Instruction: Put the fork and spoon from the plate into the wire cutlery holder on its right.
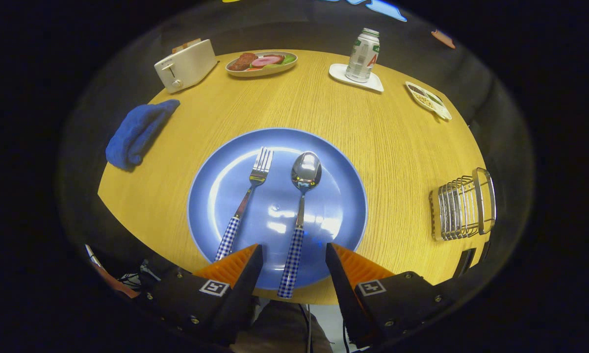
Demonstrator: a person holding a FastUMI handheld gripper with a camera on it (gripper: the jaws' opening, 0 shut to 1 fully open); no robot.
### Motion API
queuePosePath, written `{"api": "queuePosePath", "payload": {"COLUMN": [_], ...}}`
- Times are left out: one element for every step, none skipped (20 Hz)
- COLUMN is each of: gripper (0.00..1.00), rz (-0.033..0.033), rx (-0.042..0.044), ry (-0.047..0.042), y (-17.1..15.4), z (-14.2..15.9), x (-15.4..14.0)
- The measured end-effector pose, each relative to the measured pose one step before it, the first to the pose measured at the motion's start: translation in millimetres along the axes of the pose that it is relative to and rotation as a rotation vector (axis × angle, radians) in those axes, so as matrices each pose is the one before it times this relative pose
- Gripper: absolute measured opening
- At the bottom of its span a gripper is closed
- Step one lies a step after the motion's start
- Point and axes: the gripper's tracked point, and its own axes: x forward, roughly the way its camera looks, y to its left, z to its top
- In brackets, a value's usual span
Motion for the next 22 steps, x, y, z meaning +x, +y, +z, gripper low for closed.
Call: {"api": "queuePosePath", "payload": {"gripper": [0.79,0.68,0.57,0.56,0.56,0.35,0.15,0.14,0.14,0.14,0.14,0.01,0.01,0.01,0.01,0.01,0.01,0.01,0.01,0.01,0.01,0.01], "rz": [0.00101,0.00440,0.00581,0.00680,0.01404,-0.00405,0.00203,-0.00229,-0.00178,0.00116,0.00499,-0.00030,-0.00159,-0.00286,-0.00430,-0.01336,-0.01084,-0.01323,-0.01874,-0.01842,-0.01818,-0.02535], "rx": [0.00059,0.00211,-0.00078,-0.00529,0.00013,0.00310,-0.00437,-0.00272,-0.00686,-0.01127,-0.00753,-0.01719,-0.02115,-0.01829,-0.01489,-0.02868,-0.02830,-0.02672,-0.02700,-0.02684,-0.02572,-0.02776], "ry": [0.01254,0.01807,0.02282,0.01825,0.01453,0.02323,0.01432,0.01393,0.01530,0.01357,-0.00492,-0.00265,0.00849,0.00528,-0.00258,0.00457,0.00155,0.00425,0.00652,0.01742,0.01761,0.02081], "y": [0.14,0.55,1.08,0.47,3.47,-0.79,-1.88,-1.60,-0.32,-0.75,0.70,-2.08,-2.00,-3.18,-2.85,-5.35,-5.35,-6.07,-7.04,-6.80,-7.18,-10.01], "z": [0.06,-2.73,-3.04,-1.26,-1.39,-7.37,5.03,1.98,-0.19,0.71,0.51,2.85,0.90,1.05,1.05,0.90,0.19,-0.48,-2.35,-3.67,-6.07,-5.60], "x": [-0.75,2.32,3.78,0.77,7.60,8.61,-8.13,-4.52,0.34,-0.49,-3.22,-2.81,-0.45,-4.88,-4.82,-7.78,-8.41,-9.31,-9.23,-8.06,-6.70,-6.63]}}
